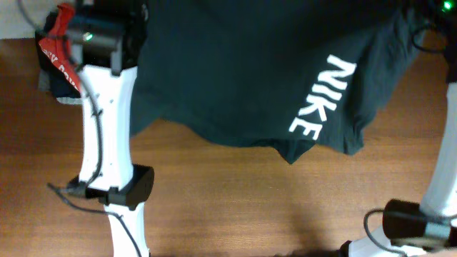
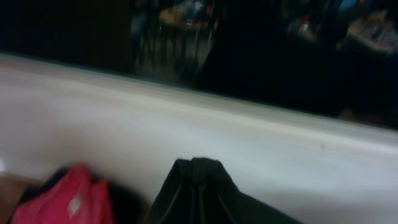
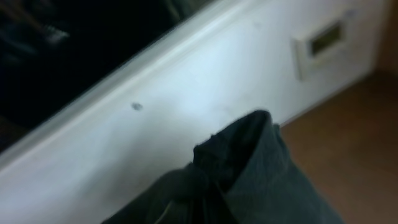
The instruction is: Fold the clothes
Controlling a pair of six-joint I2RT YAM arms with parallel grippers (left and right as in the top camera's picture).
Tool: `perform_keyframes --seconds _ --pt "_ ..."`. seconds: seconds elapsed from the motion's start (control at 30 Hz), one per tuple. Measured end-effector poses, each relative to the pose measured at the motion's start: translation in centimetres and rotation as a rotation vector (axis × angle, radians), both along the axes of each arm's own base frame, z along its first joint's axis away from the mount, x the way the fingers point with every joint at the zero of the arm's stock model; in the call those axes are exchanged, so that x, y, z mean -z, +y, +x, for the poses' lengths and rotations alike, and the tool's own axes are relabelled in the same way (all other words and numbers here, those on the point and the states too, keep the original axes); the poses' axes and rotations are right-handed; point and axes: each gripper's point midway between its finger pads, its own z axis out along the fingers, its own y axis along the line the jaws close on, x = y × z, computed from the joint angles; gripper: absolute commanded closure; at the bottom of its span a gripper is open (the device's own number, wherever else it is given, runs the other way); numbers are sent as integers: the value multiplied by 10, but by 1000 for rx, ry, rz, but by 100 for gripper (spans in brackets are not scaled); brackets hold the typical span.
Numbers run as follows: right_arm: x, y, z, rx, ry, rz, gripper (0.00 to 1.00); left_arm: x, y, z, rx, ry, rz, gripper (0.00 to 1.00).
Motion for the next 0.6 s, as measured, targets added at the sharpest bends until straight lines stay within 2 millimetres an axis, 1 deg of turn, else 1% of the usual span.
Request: perform_keyframes --seconds 0.07,0.13,0.2,0.27,0.33,0.37,0.4,0.47,0.53,0.57,0.6 --pt "-3 3 12 -29 -36 3 96 -4 -5 12 25 -39 29 99" --pt "-9 5 14 -47 -60 3 96 -11 -9 15 48 -69 60 99" --pt "-17 8 12 -59 -80 0 96 -21 -9 12 59 -94 79 99" --pt "-30 9 6 -70 -101 -13 96 -29 -7 5 64 -104 93 99" --pt "-45 11 -6 -79 -116 -40 95 -37 -2 -4 64 -107 107 99" --pt "-54 13 -14 -82 -125 -55 92 -41 1 -10 63 -106 118 99" --pt "-62 14 -24 -85 -130 -74 91 -46 4 -18 65 -102 130 99" --pt "-72 17 -44 -86 -124 -108 90 -51 9 -36 68 -75 152 99" --pt "-72 18 -71 -68 -73 -131 91 -47 15 -59 74 -8 175 99" --pt "-70 19 -81 -60 -51 -138 91 -45 17 -69 78 21 180 99" --pt "-67 19 -89 -56 -28 -139 94 -39 19 -79 81 59 183 99"
